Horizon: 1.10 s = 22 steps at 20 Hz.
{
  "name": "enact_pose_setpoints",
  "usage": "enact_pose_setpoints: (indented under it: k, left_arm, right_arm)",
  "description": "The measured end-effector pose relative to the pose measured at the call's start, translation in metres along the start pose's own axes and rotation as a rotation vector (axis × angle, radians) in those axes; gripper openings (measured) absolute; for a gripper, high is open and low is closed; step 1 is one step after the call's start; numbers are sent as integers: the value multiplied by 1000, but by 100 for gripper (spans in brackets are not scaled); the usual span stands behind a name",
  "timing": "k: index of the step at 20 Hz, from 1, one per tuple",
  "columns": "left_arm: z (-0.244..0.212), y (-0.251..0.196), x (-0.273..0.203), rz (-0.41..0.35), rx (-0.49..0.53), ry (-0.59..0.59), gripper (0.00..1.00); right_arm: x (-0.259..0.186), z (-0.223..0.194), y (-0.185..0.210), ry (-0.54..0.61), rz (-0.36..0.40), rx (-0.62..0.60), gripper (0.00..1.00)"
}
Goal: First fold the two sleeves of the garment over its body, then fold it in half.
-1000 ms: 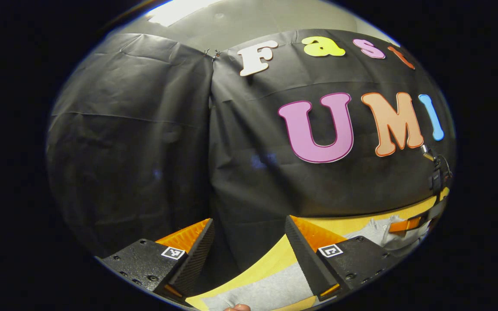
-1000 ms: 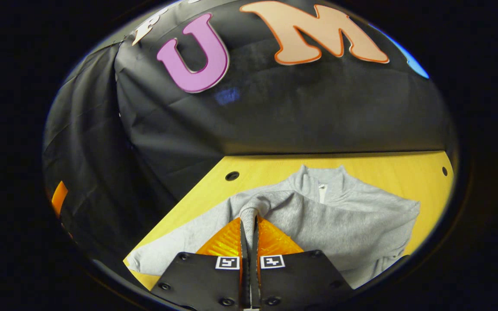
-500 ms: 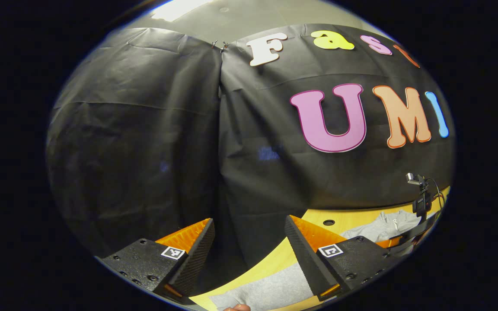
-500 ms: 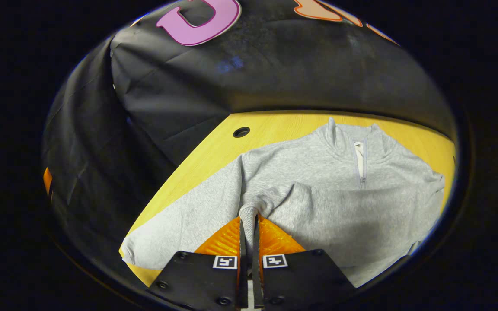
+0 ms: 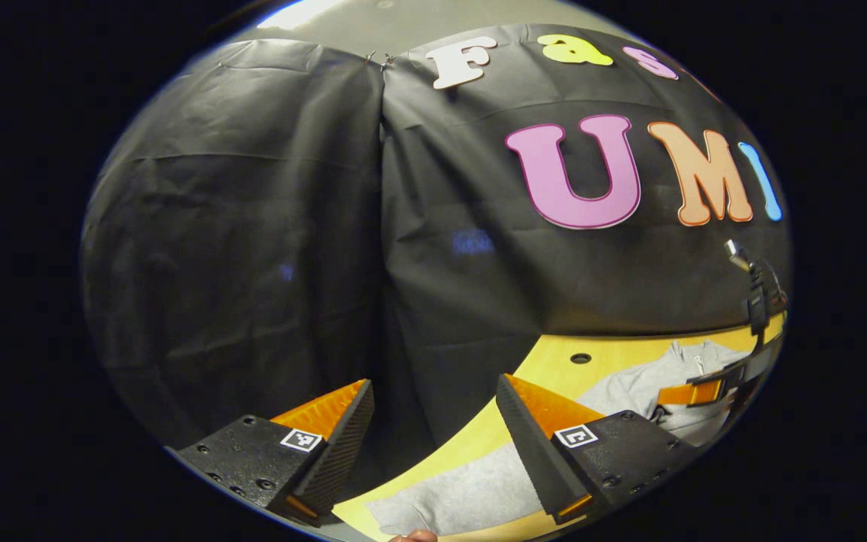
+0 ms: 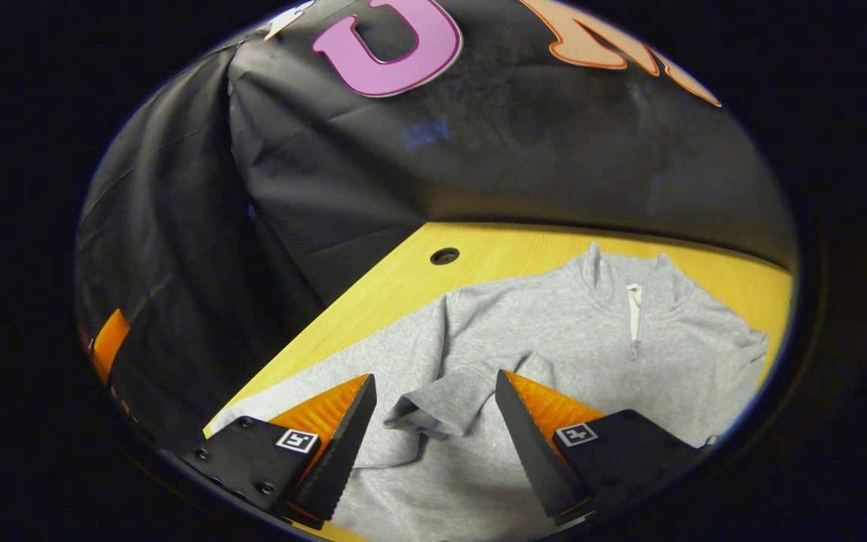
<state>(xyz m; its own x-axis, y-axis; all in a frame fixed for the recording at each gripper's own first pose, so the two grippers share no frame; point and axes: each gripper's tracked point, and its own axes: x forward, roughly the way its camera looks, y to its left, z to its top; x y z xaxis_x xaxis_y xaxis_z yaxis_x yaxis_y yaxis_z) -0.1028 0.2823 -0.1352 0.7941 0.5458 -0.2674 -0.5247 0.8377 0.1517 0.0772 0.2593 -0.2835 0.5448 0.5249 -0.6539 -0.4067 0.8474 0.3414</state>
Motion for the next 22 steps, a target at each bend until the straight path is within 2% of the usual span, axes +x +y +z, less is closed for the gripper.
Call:
enact_pose_setpoints:
  k: [1,2,3,4,5,7,8,11,15,22]
  left_arm:
    - [-10,0,0,2,0,23,96]
    - [-21,1,0,4,-1,44,100]
    - [-28,1,2,2,-5,70,96]
    - [-37,2,5,5,-11,98,100]
    - [-49,4,7,9,-21,130,96]
    - [-81,3,1,20,-44,190,100]
    - [-95,6,-2,27,-49,224,96]
    - [-135,12,-1,51,-43,322,96]
    - [-173,18,-7,90,-65,427,97]
    - [-228,18,-24,112,-102,581,96]
  right_arm:
    - [-7,3,-3,-15,-3,-9,98]
    - [-14,6,-6,-27,-5,-16,98]
    - [-25,9,-6,-41,-10,-21,98]
    - [-32,12,-11,-54,-16,-26,98]
    - [-39,15,-16,-67,-24,-30,98]
    - [-56,20,-25,-91,-41,-43,98]
    - [-64,24,-29,-106,-50,-54,98]
    - [-85,32,-39,-146,-73,-89,98]
    - [-107,24,-56,-142,-99,-102,98]
    - [-126,16,-88,-125,-153,-72,98]
